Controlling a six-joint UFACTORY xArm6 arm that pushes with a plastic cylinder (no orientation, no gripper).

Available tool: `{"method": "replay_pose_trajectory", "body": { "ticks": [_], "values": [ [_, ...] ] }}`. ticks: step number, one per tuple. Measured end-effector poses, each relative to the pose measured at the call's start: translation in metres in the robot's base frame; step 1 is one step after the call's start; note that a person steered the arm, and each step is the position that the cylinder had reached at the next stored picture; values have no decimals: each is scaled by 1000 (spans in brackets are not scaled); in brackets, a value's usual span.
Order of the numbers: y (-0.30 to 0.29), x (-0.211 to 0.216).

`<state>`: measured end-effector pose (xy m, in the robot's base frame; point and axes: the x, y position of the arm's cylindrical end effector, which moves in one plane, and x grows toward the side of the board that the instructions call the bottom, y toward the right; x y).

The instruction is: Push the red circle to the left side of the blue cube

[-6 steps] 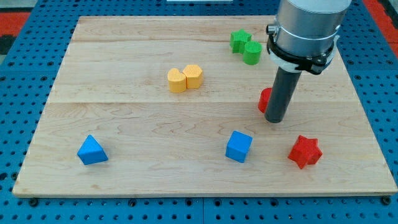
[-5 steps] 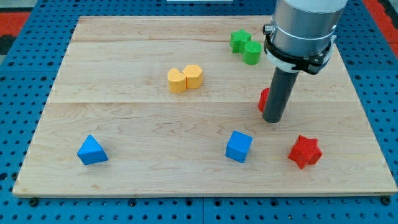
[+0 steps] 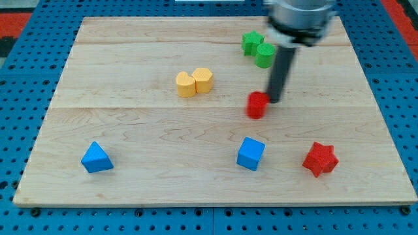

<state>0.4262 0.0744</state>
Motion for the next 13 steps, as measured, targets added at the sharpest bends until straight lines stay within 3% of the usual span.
{"method": "replay_pose_trajectory", "body": {
  "ticks": [1, 2, 3, 5, 6, 8, 13],
  "values": [
    [-25, 3],
    [-25, 35],
    [-13, 35],
    [-92, 44],
    [-94, 26],
    [-162, 54],
    [-95, 81]
  ]
}}
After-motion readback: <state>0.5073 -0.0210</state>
